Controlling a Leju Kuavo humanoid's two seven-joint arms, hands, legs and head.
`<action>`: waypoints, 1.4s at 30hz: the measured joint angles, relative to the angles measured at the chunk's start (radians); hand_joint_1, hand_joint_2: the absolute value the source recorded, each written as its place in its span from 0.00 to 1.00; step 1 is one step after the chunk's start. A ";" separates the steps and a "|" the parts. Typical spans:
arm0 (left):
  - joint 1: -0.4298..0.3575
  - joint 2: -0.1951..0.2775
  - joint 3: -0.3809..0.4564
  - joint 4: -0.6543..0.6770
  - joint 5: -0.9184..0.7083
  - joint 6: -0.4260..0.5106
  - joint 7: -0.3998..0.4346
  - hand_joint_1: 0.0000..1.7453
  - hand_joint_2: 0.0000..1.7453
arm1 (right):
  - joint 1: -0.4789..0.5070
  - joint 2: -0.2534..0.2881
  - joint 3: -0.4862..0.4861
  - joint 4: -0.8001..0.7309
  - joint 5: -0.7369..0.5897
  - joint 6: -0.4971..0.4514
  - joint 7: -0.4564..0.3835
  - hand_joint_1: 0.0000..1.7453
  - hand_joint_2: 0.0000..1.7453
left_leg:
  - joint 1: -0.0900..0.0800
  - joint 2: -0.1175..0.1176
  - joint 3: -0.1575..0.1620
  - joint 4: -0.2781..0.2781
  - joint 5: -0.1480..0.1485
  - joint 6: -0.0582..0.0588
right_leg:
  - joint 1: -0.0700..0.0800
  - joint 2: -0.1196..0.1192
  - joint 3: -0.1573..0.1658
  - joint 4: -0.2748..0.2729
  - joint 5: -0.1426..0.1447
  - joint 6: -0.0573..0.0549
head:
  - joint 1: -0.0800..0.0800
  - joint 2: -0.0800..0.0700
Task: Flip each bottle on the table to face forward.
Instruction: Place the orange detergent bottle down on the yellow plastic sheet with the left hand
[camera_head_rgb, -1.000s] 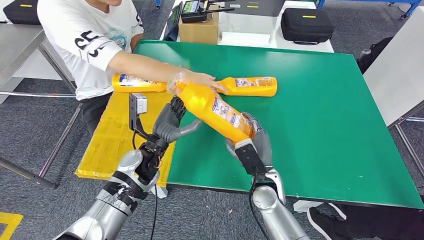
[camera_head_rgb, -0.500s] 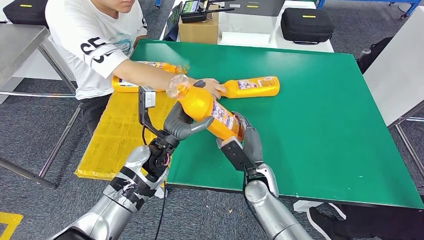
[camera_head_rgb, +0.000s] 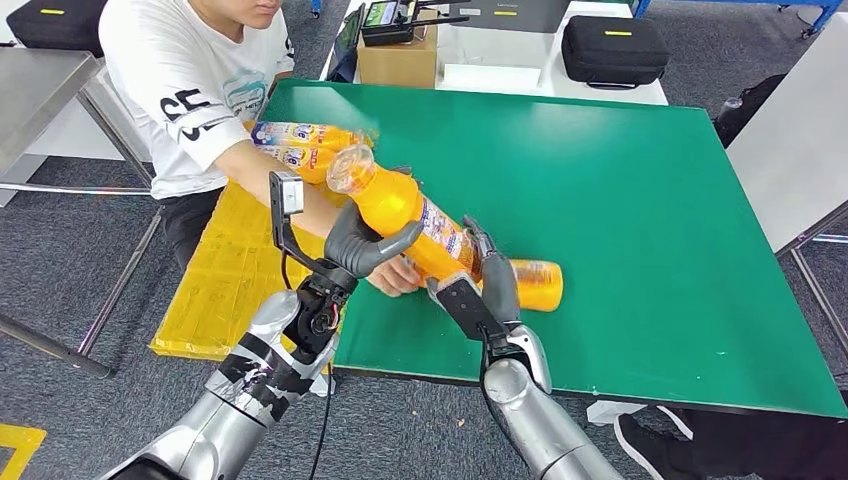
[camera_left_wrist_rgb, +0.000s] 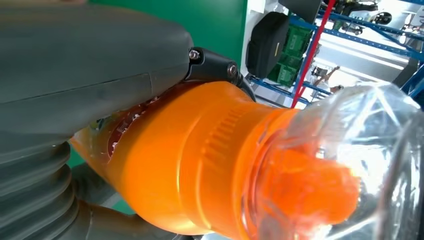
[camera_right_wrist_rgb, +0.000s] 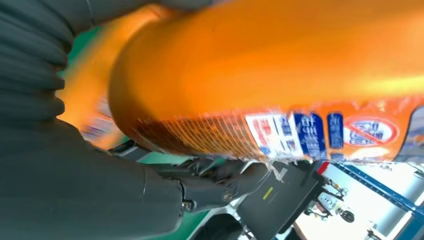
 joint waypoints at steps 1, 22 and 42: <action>0.001 0.000 0.001 -0.001 0.001 0.008 -0.006 1.00 1.00 | 0.001 0.000 -0.001 -0.002 -0.011 -0.002 -0.002 0.00 1.00 | 0.000 0.000 0.000 0.000 0.000 0.000 | 0.000 0.000 0.000 0.000 0.000 0.000 | 0.000 0.000; 0.003 0.100 0.170 0.028 -0.234 0.114 -0.158 1.00 1.00 | 0.177 -0.054 -0.144 -0.378 -0.175 -0.023 -0.018 0.00 1.00 | 0.000 0.000 0.000 0.000 0.000 0.000 | 0.000 0.000 0.000 0.000 0.000 0.000 | 0.000 0.000; -0.144 0.218 0.131 0.376 -1.291 0.491 -0.087 1.00 1.00 | 0.235 -0.070 -0.229 -0.521 -0.129 0.045 0.030 0.00 1.00 | 0.000 0.001 0.000 0.000 0.001 0.000 | 0.000 0.000 0.000 0.000 0.000 0.000 | 0.000 0.000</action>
